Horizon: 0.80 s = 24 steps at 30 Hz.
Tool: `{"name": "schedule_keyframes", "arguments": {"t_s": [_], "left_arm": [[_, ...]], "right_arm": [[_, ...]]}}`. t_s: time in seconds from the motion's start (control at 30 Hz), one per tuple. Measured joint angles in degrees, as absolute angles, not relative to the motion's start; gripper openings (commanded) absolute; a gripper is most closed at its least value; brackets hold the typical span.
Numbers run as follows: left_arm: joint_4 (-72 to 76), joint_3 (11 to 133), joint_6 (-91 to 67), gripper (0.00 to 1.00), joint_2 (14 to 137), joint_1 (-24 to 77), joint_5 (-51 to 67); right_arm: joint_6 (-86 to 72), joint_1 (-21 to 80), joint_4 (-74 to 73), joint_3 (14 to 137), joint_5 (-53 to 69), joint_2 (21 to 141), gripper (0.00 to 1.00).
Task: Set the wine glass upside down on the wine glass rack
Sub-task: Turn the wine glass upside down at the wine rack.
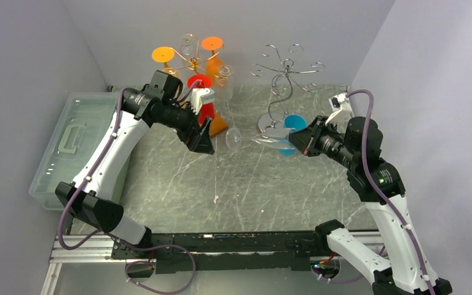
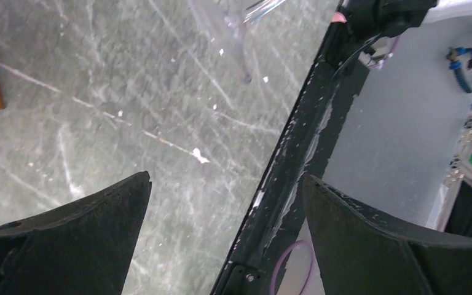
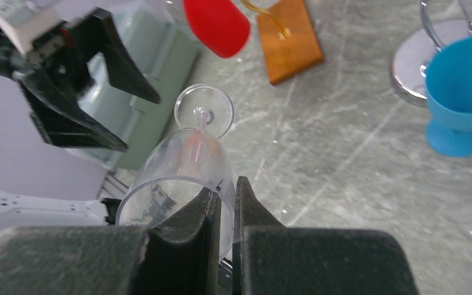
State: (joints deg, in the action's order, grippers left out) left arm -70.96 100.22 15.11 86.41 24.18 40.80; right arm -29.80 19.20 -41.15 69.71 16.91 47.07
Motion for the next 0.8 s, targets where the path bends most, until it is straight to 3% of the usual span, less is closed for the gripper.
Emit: {"name": "schedule_keyframes", "arguments": {"t_s": [0.3,0.57,0.63,0.73,0.8], "left_arm": [[-67.3,100.2,10.5,0.98,87.2,24.2,46.7],[-65.8,102.4,8.5,0.75,92.4,24.2,48.2],[-65.8,103.4,8.5,0.62,93.5,24.2,48.2],[-65.9,104.9,8.1,0.28,94.5,24.3,48.7],[-66.0,105.6,8.3,0.10,94.5,24.6,49.6]], "right_arm": [[-36.0,19.2,-28.9,67.7,22.6,49.4,0.00],[-39.4,19.2,-23.4,64.9,25.6,48.8,0.00],[-39.9,19.2,-22.5,64.1,26.3,48.5,0.00],[-40.2,19.2,-21.7,63.0,26.9,48.0,0.00],[-40.7,19.2,-21.0,62.2,27.0,48.0,0.00]]}}
